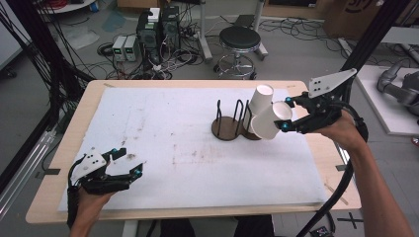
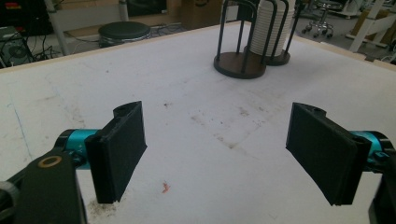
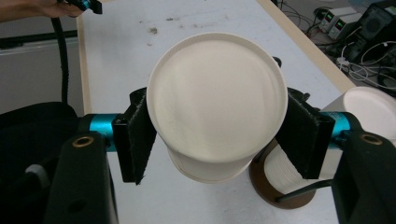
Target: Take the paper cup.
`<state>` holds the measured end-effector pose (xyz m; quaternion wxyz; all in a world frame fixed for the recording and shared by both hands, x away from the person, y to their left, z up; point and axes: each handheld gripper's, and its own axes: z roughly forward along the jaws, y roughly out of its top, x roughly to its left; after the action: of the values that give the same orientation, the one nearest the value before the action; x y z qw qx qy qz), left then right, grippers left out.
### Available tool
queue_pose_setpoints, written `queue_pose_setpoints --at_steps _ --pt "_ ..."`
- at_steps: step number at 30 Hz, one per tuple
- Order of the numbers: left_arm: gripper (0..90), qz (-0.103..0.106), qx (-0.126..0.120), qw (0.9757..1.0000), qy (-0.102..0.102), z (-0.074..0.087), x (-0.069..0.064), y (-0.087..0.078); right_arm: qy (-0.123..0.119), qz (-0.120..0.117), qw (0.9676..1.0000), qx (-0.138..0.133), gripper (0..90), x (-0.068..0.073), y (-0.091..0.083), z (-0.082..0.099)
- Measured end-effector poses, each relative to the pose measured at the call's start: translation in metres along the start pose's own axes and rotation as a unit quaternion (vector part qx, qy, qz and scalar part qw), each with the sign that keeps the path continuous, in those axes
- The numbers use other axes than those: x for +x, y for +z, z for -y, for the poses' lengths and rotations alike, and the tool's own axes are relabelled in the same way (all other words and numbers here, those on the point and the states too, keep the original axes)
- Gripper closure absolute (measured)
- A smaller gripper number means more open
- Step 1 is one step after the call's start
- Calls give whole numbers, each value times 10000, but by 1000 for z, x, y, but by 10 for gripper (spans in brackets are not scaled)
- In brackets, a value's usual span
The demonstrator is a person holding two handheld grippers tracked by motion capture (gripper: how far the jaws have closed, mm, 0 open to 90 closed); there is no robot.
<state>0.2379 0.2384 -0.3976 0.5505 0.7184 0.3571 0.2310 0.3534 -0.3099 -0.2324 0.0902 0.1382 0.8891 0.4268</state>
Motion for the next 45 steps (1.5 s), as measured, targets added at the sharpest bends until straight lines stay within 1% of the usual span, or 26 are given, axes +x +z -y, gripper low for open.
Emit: queue_pose_setpoints --at_steps 1,4,6,9,13,19,20,23,25,26,34,45 --pt "196 9 -1 10000 6 0 0 0 42 -41 10000 -32 342 2 3 4" --pt "196 20 -1 10000 -9 0 0 0 64 -57 9999 -56 342 3 8 9" --pt "196 19 7 10000 -6 1 0 0 101 -66 9999 -40 342 5 10 13" --pt "196 21 15 10000 -10 1 0 0 113 -116 9999 -18 342 8 13 18" --pt "196 29 15 10000 13 0 0 1 107 -121 9999 15 342 9 15 21" --pt "196 32 10 10000 -12 0 -1 2 139 -133 9998 72 342 10 15 23" --pt "196 39 18 10000 12 0 -1 2 129 -137 9997 125 342 10 16 23" --pt "196 40 11 10000 11 0 -1 2 118 -138 9997 154 342 10 18 24" --pt "196 27 5 10000 8 0 0 1 98 -165 9995 268 342 11 21 25" --pt "196 30 0 10000 5 0 1 1 101 -160 9994 281 342 11 22 26" --pt "196 32 -10 10000 7 -1 1 1 141 -152 9993 307 342 10 24 31" --pt "196 55 3 10000 18 -1 0 3 187 -172 9992 303 343 11 24 32"
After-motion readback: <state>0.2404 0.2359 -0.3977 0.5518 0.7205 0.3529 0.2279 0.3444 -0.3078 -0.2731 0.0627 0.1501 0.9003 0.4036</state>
